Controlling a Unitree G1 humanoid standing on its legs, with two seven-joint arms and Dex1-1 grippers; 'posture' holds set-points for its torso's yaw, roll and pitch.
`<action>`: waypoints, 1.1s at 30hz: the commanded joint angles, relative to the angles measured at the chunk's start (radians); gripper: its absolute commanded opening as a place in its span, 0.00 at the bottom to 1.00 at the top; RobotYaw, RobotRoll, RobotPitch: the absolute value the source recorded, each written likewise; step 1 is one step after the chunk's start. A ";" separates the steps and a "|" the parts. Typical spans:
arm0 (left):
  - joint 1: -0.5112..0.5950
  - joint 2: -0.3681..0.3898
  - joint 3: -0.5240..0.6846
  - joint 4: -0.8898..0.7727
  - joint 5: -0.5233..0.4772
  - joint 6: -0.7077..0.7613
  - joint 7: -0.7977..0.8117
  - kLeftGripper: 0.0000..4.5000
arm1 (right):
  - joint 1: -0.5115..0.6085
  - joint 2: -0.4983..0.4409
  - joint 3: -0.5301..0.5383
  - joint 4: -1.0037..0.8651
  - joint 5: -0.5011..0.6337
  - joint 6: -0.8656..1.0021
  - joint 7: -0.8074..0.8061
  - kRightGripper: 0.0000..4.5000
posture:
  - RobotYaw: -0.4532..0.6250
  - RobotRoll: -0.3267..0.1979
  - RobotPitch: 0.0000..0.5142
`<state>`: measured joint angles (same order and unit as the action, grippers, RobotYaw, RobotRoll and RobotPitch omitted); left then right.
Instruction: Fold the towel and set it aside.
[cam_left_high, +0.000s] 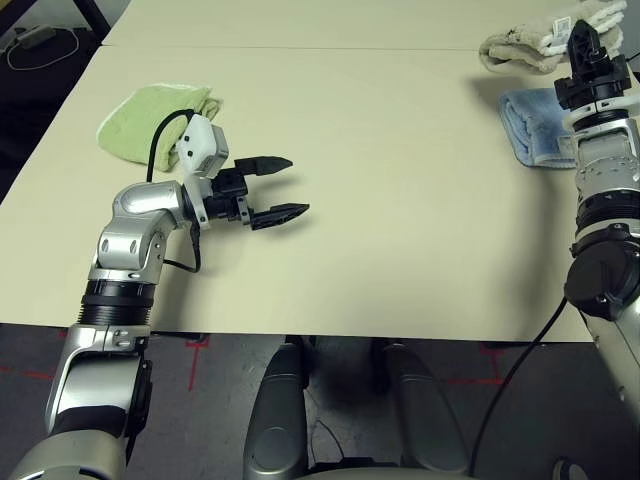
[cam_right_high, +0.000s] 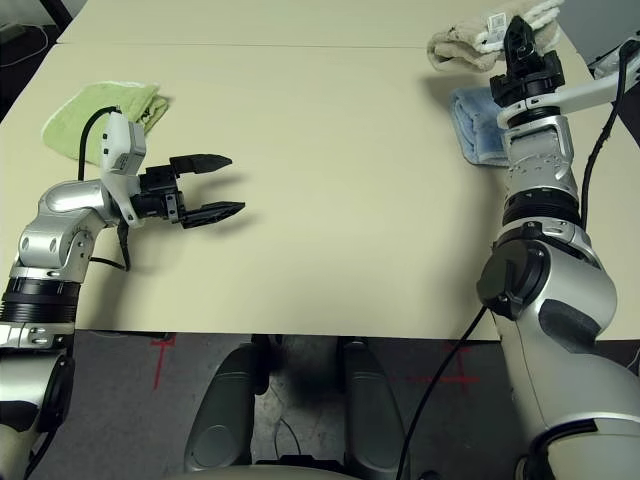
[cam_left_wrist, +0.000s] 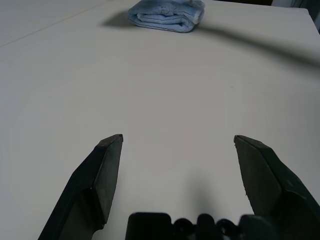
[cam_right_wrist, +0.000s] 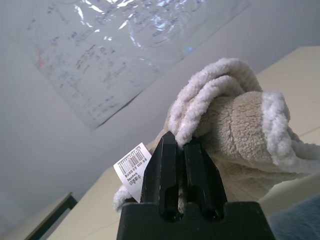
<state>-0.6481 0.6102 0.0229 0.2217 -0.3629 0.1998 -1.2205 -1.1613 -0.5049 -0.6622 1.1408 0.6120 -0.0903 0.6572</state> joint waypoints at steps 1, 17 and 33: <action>0.013 0.002 -0.003 -0.009 -0.011 0.008 -0.006 1.00 | 0.029 -0.029 0.002 0.026 -0.018 -0.027 -0.033 0.00 | 0.40 0.62 0.63; 0.004 0.005 -0.013 -0.009 -0.011 0.017 -0.021 1.00 | 0.127 -0.070 0.024 0.028 -0.064 -0.022 -0.102 0.00 | 0.40 0.62 0.61; -0.066 -0.009 -0.029 0.094 0.016 -0.041 -0.047 1.00 | 0.371 -0.050 0.028 -0.302 -0.009 0.175 -0.087 0.00 | 0.37 0.62 0.58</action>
<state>-0.7079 0.6053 0.0086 0.2983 -0.3555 0.1743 -1.2544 -0.8285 -0.5633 -0.6363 0.8975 0.5839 0.0473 0.5850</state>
